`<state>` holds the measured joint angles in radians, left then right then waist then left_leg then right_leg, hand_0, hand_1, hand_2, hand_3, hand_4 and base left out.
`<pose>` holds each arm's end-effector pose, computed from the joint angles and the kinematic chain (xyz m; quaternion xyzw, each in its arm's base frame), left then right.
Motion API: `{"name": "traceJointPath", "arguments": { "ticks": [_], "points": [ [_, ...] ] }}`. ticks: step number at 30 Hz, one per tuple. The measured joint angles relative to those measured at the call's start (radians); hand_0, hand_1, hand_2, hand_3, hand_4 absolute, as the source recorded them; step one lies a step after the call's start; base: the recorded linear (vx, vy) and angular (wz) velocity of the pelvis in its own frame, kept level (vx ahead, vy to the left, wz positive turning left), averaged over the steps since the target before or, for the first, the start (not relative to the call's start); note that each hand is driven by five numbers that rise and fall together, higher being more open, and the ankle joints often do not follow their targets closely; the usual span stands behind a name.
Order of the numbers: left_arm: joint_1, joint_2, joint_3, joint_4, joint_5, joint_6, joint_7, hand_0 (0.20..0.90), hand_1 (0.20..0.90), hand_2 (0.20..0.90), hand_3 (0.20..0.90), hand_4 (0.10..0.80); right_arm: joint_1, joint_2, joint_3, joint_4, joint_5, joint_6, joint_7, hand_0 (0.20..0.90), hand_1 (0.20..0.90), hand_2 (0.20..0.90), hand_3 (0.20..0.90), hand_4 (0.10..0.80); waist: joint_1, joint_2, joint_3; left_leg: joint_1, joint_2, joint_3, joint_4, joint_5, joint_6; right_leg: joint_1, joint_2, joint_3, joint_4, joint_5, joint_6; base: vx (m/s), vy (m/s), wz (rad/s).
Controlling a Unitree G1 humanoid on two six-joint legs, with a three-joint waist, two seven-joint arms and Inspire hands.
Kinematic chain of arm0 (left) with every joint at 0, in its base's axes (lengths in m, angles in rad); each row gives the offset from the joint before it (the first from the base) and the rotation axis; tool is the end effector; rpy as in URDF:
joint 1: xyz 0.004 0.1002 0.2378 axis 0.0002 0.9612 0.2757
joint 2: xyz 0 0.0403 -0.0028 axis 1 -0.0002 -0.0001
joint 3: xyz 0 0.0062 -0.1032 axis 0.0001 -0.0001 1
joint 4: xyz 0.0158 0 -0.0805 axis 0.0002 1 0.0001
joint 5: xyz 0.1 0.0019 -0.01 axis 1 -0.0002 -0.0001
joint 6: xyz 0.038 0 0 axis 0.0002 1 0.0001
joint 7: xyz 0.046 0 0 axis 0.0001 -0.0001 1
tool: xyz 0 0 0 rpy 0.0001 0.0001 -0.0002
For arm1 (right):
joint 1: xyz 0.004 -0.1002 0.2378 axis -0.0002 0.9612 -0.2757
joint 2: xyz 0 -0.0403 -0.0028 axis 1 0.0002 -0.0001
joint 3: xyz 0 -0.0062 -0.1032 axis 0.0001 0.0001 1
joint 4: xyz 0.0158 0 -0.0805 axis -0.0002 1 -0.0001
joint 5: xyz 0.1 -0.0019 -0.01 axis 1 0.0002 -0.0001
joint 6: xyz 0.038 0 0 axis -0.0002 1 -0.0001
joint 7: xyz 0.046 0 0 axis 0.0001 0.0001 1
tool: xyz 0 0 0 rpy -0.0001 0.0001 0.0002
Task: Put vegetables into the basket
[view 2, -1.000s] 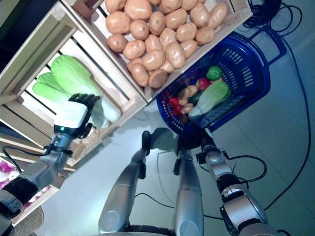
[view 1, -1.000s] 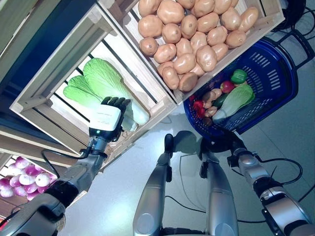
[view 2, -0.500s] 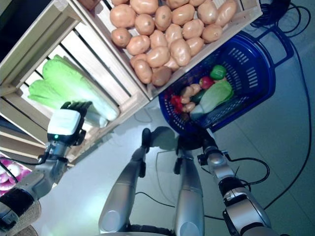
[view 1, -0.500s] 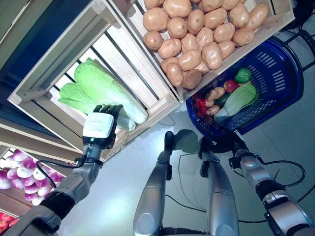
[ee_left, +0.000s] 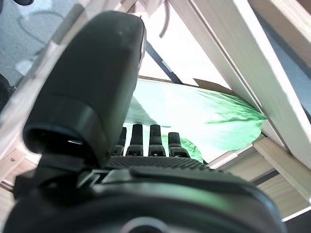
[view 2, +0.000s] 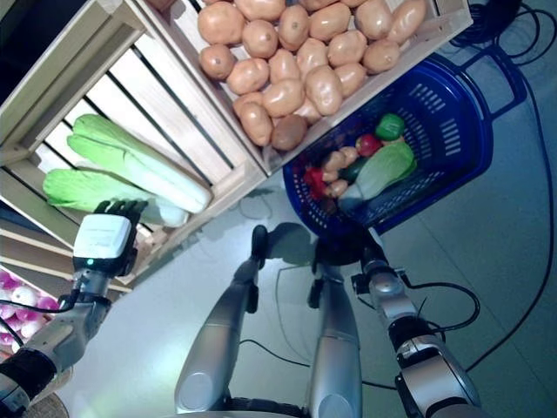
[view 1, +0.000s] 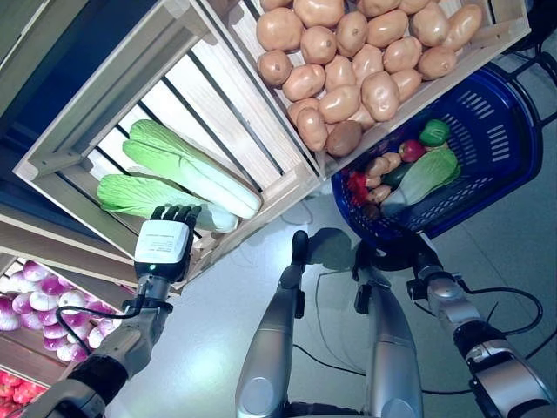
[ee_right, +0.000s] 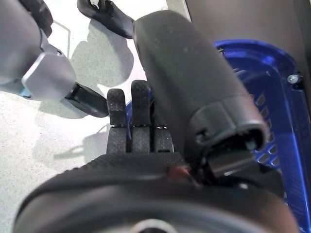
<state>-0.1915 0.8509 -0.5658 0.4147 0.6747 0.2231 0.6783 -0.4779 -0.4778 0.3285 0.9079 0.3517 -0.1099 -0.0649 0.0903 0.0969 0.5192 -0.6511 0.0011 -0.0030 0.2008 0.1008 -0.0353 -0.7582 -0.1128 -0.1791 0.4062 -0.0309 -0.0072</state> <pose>0.2090 0.2834 0.0265 0.7649 -0.0425 0.0909 0.6362 0.2686 -0.2401 0.0162 -0.1506 0.1757 -0.0338 0.9723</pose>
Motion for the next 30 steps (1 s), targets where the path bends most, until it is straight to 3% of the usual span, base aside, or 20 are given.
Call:
{"name": "traceJointPath", "arguments": {
  "ticks": [7,12,17,30],
  "points": [
    [-0.001,-0.028,0.000,0.050,0.000,-0.022,0.052,0.900,0.900,0.900,0.900,0.800,-0.002,0.000,-0.002,0.001,0.009,-0.001,0.000,0.900,0.900,0.900,0.900,0.800,0.004,0.000,0.000,-0.005,0.000,0.001,0.004,0.000,0.000,-0.005,-0.001,0.000,0.002,0.000,0.000,-0.001,0.015,0.00],
    [-0.019,-0.118,0.001,0.182,-0.001,-0.045,0.181,0.900,0.900,0.900,0.900,0.800,-0.008,0.000,-0.002,0.007,0.010,-0.008,0.000,0.900,0.900,0.900,0.900,0.800,0.002,0.000,0.000,-0.012,0.000,0.002,0.010,0.000,0.000,-0.011,-0.001,0.002,0.007,0.000,0.000,0.000,0.000,0.00],
    [-0.098,-0.210,-0.007,0.368,0.013,-0.089,0.305,0.900,0.900,0.900,0.900,0.800,-0.026,0.002,0.002,0.015,0.012,-0.022,0.001,0.900,0.900,0.900,0.900,0.800,-0.013,-0.002,-0.001,-0.029,-0.001,0.003,0.026,-0.002,0.002,-0.024,-0.001,0.005,0.014,0.001,0.001,-0.004,0.050,0.01],
    [-0.273,-0.243,-0.048,0.499,0.039,-0.100,0.360,0.900,0.900,0.900,0.900,0.800,-0.074,0.021,0.039,0.012,0.052,-0.051,0.015,0.900,0.900,0.900,0.900,0.800,-0.067,-0.027,-0.002,-0.076,0.000,0.009,0.040,-0.002,0.004,-0.071,0.001,0.014,0.016,0.005,0.005,-0.006,0.015,-0.02]
  ]
}}
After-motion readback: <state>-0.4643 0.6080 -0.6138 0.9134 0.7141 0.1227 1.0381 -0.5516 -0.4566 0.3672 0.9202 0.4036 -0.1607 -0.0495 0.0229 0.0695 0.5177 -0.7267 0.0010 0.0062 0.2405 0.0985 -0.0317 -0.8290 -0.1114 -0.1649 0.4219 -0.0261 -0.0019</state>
